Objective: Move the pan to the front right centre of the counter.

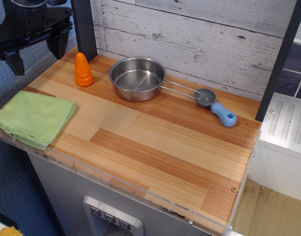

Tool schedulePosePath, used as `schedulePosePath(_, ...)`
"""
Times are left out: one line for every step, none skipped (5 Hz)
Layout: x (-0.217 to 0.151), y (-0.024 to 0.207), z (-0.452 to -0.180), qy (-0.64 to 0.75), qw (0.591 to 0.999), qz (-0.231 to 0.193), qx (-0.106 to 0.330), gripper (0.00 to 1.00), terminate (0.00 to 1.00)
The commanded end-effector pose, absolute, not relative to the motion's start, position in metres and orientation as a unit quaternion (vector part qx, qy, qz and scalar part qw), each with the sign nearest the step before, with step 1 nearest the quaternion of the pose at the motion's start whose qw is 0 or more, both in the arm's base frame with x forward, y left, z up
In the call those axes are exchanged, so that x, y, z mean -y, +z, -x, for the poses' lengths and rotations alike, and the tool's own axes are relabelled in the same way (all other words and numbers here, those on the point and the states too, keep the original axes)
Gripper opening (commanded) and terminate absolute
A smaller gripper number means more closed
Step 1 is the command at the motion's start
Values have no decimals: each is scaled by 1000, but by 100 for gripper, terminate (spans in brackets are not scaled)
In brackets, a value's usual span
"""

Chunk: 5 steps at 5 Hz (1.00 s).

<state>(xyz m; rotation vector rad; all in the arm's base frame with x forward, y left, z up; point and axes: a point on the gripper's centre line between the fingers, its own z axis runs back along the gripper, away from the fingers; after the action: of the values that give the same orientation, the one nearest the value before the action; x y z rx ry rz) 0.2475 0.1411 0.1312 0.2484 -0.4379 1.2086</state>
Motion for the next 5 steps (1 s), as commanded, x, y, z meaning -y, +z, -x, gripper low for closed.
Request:
schedulePosePath(-141, 131, -247, 562, 793, -115, 204, 100, 0)
schedulePosePath(-135, 122, -261, 562, 793, -93, 216, 100, 0)
schedulePosePath(-129, 113, -274, 564, 793, -54, 222, 100, 0)
schedulePosePath(-125, 99, -290, 562, 796, -33, 222, 100, 0)
schedulePosePath(-123, 88, -301, 560, 799, -31, 217, 100, 0)
